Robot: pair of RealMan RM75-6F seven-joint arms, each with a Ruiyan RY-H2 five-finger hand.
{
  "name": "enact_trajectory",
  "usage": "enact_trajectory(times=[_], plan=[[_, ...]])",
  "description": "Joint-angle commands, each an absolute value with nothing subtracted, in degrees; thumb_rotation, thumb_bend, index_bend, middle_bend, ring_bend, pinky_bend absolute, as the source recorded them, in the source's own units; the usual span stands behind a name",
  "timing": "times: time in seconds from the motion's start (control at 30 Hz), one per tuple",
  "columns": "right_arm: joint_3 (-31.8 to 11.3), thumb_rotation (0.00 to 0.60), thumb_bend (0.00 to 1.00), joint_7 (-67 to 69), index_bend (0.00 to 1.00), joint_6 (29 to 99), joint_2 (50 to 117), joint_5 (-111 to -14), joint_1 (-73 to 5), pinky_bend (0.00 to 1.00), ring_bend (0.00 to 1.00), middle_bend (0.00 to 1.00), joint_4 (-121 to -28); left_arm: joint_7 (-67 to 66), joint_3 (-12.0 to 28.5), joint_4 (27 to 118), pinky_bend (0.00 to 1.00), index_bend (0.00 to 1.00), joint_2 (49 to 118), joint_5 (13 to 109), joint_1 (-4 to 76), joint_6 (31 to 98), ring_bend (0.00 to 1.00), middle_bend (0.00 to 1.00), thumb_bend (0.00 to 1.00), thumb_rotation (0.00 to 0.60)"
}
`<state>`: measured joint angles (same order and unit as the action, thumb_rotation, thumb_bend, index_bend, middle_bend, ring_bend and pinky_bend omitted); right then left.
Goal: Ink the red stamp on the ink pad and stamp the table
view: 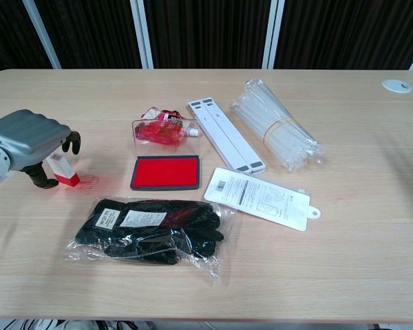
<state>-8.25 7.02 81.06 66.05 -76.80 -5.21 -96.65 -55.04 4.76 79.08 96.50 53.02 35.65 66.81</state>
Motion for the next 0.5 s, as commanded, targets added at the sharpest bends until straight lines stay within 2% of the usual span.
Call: enact_trajectory(times=[0.03, 0.3, 0.5], plan=[[-8.3, 0.6, 0.12, 7.0, 0.0, 81.1, 66.1, -76.8, -5.2, 0.16, 0.0, 0.0, -96.6, -55.1, 4.9, 80.4, 0.3, 0.14, 95.7, 53.3, 35.6, 67.4, 0.15, 0.11, 0.09, 0.6], [-8.3, 0.6, 0.13, 6.7, 0.0, 81.2, 66.1, -76.7, -5.2, 0.16, 0.0, 0.0, -96.5, -50.3, 4.9, 88.4, 0.2, 0.03, 89.8, 57.2, 33.5, 70.9, 0.05, 0.01, 0.09, 0.6], [-8.3, 0.6, 0.13, 6.1, 0.0, 81.2, 66.1, -76.7, -5.2, 0.16, 0.0, 0.0, -96.3, -41.8, 3.6, 95.0, 0.13, 0.0, 83.1, 63.1, 29.5, 75.2, 0.01, 0.0, 0.09, 0.6]])
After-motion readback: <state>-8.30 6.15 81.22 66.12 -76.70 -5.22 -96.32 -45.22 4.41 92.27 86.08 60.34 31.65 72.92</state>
